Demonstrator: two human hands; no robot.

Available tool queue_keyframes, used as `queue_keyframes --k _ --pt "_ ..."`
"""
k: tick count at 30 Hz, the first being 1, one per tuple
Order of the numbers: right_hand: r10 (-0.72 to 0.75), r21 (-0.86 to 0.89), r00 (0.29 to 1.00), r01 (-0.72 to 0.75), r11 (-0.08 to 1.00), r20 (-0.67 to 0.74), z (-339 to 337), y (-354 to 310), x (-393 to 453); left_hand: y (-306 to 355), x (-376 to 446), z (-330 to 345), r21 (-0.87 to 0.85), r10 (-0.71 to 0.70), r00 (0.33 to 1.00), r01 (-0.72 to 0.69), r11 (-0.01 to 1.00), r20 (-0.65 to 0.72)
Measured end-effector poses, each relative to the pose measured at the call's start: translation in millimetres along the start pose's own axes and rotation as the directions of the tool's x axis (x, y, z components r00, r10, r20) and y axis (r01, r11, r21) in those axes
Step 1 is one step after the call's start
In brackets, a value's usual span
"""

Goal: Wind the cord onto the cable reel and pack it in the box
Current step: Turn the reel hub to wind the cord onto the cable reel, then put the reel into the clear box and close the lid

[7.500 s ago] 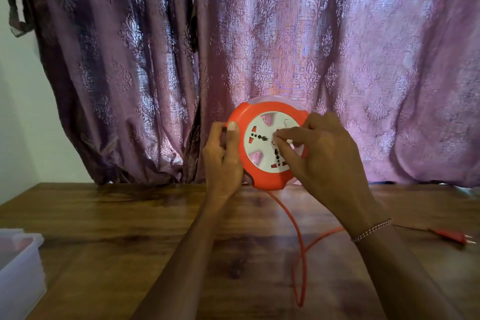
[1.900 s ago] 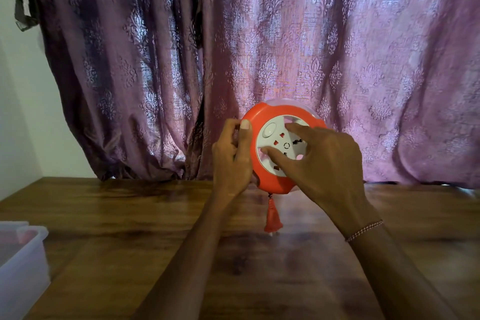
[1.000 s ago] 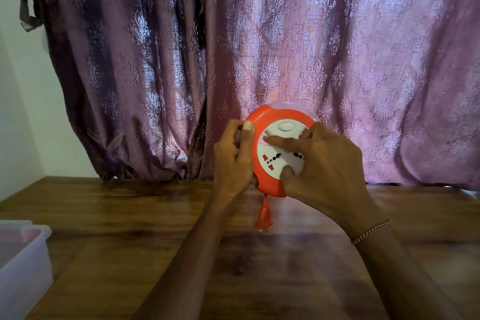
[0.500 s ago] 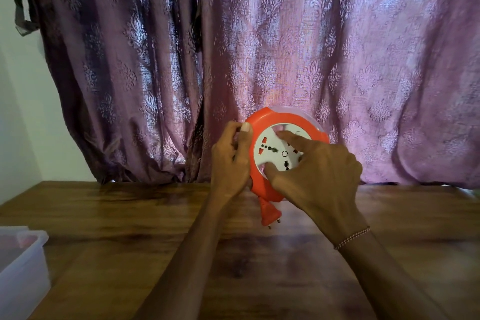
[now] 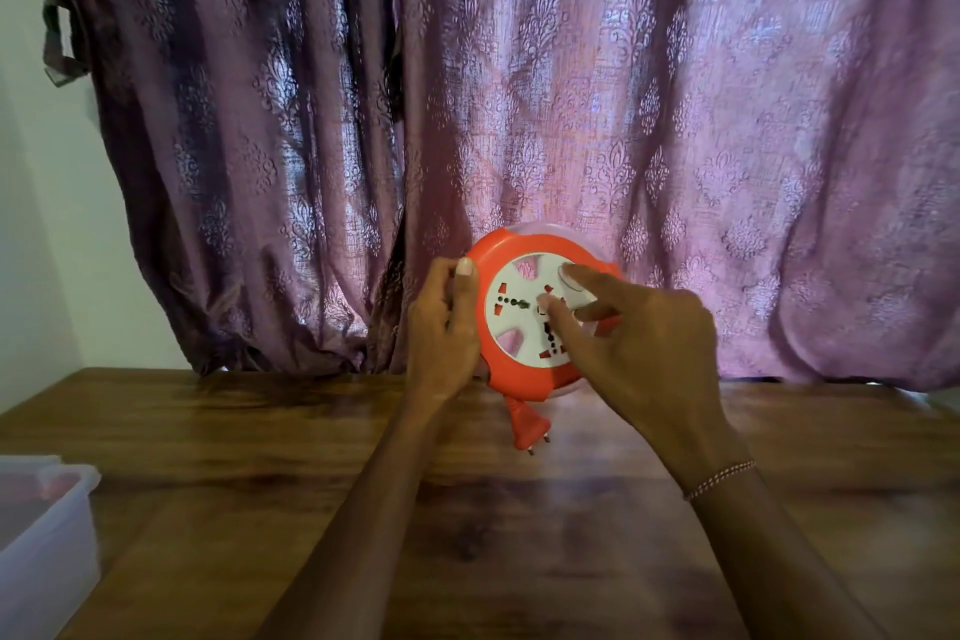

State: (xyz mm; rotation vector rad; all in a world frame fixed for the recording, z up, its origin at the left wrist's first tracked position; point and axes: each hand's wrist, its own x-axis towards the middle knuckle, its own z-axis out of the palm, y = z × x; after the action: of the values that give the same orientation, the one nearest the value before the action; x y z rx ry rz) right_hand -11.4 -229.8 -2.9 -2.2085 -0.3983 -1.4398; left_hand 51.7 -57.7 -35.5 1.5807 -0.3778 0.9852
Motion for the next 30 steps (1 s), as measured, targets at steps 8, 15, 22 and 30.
queue_keyframes --k 8,15,22,30 --pt "0.498 0.464 0.855 -0.502 0.73 0.141 8.4 26.8 -10.1 3.3 -6.6 -0.9 0.002 -0.031 0.998 0.031 1.0 0.052" --pt "0.271 0.707 0.678 -0.707 -0.015 0.683 35.7 13.3 -38.8 9.5 -12.7 -14.9 0.042 -0.007 1.0 0.006 0.999 0.025" --pt "0.338 0.703 0.64 -0.703 -0.104 0.69 48.1 -16.3 -54.8 17.1 -17.8 -64.3 0.197 -0.062 0.987 0.033 0.98 0.145" --pt "0.281 0.676 0.622 -0.715 -0.179 0.731 45.1 -48.4 -55.0 33.9 -18.1 -142.3 0.858 -0.065 0.997 0.071 0.508 -0.044"
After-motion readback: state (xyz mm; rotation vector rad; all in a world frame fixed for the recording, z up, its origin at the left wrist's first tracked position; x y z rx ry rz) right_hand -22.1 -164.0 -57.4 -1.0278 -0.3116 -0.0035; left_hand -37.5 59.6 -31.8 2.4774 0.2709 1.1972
